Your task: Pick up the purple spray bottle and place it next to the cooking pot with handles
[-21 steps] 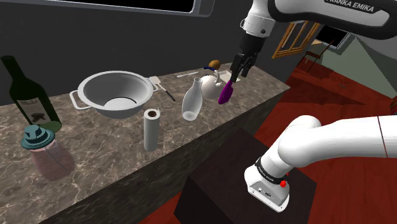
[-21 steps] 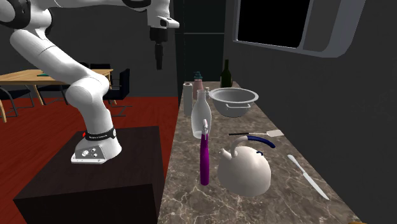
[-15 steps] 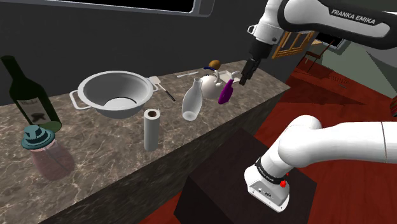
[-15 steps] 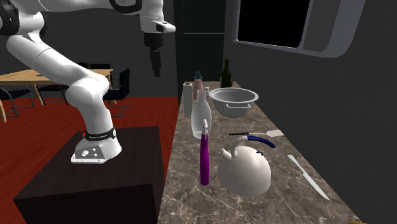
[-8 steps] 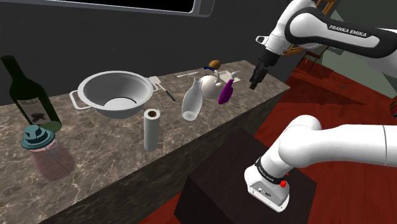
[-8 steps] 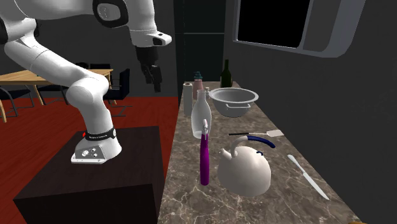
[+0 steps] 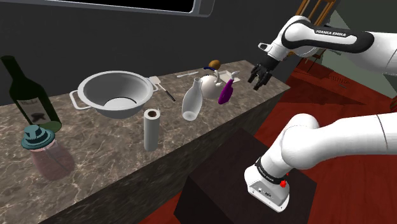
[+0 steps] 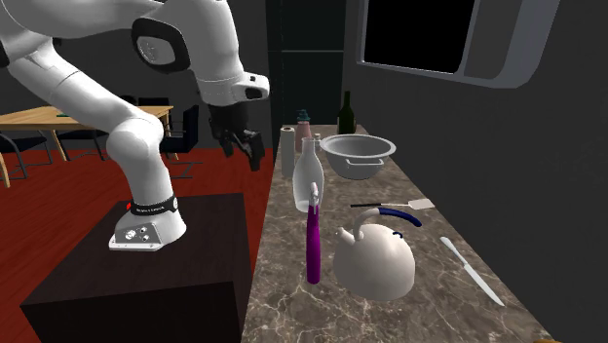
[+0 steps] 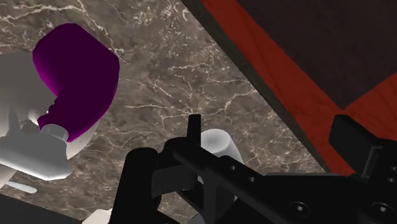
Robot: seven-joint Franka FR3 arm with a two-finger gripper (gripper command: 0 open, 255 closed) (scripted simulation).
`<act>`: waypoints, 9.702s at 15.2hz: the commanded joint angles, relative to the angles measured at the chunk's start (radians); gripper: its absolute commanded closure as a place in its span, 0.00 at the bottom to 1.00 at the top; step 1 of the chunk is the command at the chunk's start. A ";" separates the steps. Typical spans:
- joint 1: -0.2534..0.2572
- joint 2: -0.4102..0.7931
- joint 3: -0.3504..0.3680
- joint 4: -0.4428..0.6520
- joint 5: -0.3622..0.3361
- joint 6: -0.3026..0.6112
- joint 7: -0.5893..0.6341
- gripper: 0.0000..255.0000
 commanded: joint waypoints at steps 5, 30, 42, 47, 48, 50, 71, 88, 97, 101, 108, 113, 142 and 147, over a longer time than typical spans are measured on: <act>0.250 0.184 -0.350 0.143 0.052 0.086 -0.391 0.00; 1.224 -0.025 -1.216 0.604 -0.043 0.080 -0.836 0.00; 1.225 -0.025 -1.217 0.607 -0.043 0.079 -0.836 1.00; 1.206 0.000 -1.186 0.618 -0.021 0.044 -0.833 1.00; 1.201 0.006 -1.178 0.622 -0.016 0.035 -0.832 1.00; 1.193 0.018 -1.164 0.631 -0.005 0.016 -0.830 1.00; 1.138 0.114 -1.040 0.778 0.088 -0.198 -0.800 1.00; 1.171 0.153 -1.000 0.981 0.133 -0.396 -0.753 1.00; 1.233 0.153 -1.007 1.131 0.141 -0.513 -0.714 1.00; 1.275 0.148 -1.017 1.211 0.140 -0.570 -0.694 1.00; 1.121 0.268 -0.875 1.022 0.253 -0.475 -0.659 1.00; 0.939 0.354 -0.670 0.860 0.348 -0.384 -0.625 1.00; 0.917 0.499 -0.044 0.610 0.546 0.056 -0.145 1.00; 0.969 0.606 -0.020 0.677 0.616 0.092 -0.099 1.00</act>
